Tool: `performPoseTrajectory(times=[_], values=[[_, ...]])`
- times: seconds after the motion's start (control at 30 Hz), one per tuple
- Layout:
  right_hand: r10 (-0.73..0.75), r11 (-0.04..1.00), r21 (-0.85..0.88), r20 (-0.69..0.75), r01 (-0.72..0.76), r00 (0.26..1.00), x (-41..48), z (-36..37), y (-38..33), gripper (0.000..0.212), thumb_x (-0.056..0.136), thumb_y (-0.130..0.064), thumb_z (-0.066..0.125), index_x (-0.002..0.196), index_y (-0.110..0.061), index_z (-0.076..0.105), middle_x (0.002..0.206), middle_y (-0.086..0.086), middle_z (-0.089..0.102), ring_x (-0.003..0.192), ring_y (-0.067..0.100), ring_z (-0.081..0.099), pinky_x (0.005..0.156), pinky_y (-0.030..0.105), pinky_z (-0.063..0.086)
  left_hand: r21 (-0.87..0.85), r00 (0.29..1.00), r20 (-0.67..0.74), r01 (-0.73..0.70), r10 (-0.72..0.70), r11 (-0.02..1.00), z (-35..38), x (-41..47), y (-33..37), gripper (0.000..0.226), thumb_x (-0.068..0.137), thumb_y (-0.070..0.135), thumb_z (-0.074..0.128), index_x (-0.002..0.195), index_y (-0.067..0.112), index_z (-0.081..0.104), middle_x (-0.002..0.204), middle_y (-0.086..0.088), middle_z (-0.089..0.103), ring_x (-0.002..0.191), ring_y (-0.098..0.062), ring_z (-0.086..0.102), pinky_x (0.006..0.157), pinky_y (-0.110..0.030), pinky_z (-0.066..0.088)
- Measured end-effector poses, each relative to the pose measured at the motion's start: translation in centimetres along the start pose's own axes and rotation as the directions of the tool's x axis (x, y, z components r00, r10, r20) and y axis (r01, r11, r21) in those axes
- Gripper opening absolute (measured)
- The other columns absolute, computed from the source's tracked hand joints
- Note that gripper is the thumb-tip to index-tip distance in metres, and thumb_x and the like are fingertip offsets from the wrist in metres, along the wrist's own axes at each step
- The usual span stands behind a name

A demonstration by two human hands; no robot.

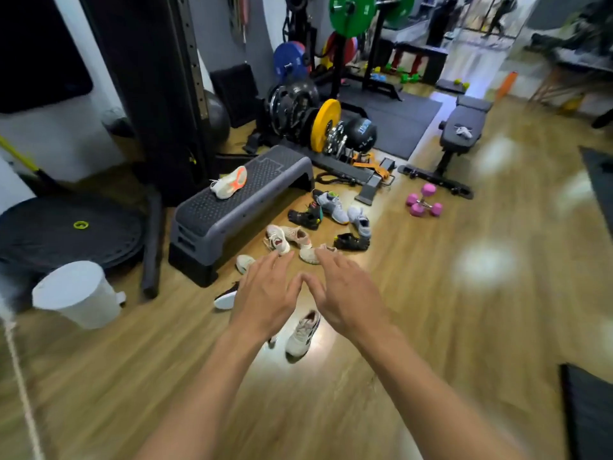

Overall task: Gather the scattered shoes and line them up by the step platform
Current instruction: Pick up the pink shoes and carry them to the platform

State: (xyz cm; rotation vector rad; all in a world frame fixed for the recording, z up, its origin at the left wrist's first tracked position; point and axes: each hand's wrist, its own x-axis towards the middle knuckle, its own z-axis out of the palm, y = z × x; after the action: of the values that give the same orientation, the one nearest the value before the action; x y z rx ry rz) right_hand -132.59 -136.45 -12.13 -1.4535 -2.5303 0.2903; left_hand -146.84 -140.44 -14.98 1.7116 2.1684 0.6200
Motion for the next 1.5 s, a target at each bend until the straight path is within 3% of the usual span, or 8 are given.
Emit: performPoseTrajectory(times=[0.13,0.3,0.47,0.6,0.87,1.3,1.43,1.5], values=[[0.104,0.995,0.006,-0.014,-0.104,0.995,4.5,-1.0,6.4,0.055,0.097,-0.053,0.033,0.143,-0.022,0.036,0.144,-0.001,0.045,0.133,0.02,0.041,0.105,0.036,0.038,0.007,0.995,0.054,-0.083,0.083,0.996,3.1,7.6,3.6,0.052,0.098,0.049,0.034,0.146,0.029,0.033,0.154,0.003,0.032,0.143,-0.018,0.025,0.117,-0.043,0.022],[0.131,0.991,0.036,0.02,-0.132,0.991,10.3,-0.3,14.9,0.054,0.098,-0.052,0.031,0.144,-0.023,0.033,0.146,-0.003,0.043,0.135,0.016,0.038,0.107,0.034,0.035,0.009,0.99,0.106,-0.094,0.093,0.996,8.8,16.0,7.7,0.053,0.098,0.048,0.033,0.147,0.03,0.03,0.155,0.002,0.029,0.144,-0.017,0.023,0.117,-0.043,0.022],[0.082,0.995,0.053,0.086,-0.087,0.993,17.2,-0.5,22.8,0.056,0.097,-0.054,0.031,0.144,-0.022,0.034,0.141,-0.004,0.048,0.131,0.016,0.042,0.105,0.035,0.039,-0.03,0.994,0.106,0.011,-0.007,0.999,13.1,23.5,11.1,0.054,0.097,0.053,0.031,0.146,0.031,0.032,0.154,0.005,0.03,0.143,-0.015,0.026,0.116,-0.044,0.027],[0.023,0.998,0.05,0.136,-0.03,0.99,23.9,-0.5,27.3,0.054,0.097,-0.054,0.032,0.141,-0.022,0.037,0.138,-0.003,0.051,0.126,0.018,0.047,0.101,0.035,0.041,-0.05,0.991,0.097,0.101,-0.096,0.994,14.7,29.6,12.4,0.053,0.097,0.053,0.032,0.146,0.03,0.033,0.154,0.006,0.031,0.143,-0.014,0.024,0.118,-0.038,0.022],[-0.05,0.996,0.082,0.272,0.028,0.961,38.1,6.7,34.0,0.052,0.098,-0.046,0.038,0.144,-0.022,0.035,0.142,0.0,0.048,0.129,0.022,0.045,0.102,0.035,0.039,0.043,0.951,0.118,0.281,-0.285,0.959,22.2,43.5,8.4,0.054,0.098,0.049,0.033,0.147,0.029,0.029,0.154,-0.001,0.031,0.143,-0.021,0.025,0.115,-0.041,0.023],[-0.023,0.993,0.108,0.582,-0.049,0.813,55.7,27.3,45.2,0.051,0.096,-0.036,0.046,0.141,-0.013,0.041,0.134,0.01,0.055,0.12,0.028,0.053,0.097,0.035,0.044,0.019,0.725,0.346,0.63,-0.596,0.777,42.4,61.7,-1.5,0.057,0.092,0.043,0.043,0.144,0.02,0.035,0.145,-0.008,0.042,0.133,-0.029,0.038,0.11,-0.044,0.032],[-0.065,0.99,0.134,0.646,-0.03,0.76,60.1,34.9,48.0,0.047,0.096,-0.034,0.047,0.138,-0.014,0.042,0.128,0.013,0.059,0.115,0.031,0.056,0.092,0.037,0.046,-0.007,0.641,0.375,0.725,-0.67,0.689,48.3,65.9,-4.4,0.054,0.093,0.04,0.044,0.142,0.018,0.037,0.14,-0.01,0.046,0.129,-0.032,0.043,0.107,-0.043,0.035],[-0.072,0.992,0.123,0.684,-0.018,0.726,63.0,42.4,51.4,0.047,0.096,-0.032,0.047,0.139,-0.014,0.04,0.126,0.014,0.059,0.113,0.031,0.057,0.09,0.036,0.046,-0.04,0.547,0.392,0.814,-0.74,0.58,55.0,69.1,-7.1,0.053,0.093,0.039,0.045,0.14,0.016,0.038,0.139,-0.012,0.048,0.128,-0.033,0.044,0.105,-0.041,0.038]])
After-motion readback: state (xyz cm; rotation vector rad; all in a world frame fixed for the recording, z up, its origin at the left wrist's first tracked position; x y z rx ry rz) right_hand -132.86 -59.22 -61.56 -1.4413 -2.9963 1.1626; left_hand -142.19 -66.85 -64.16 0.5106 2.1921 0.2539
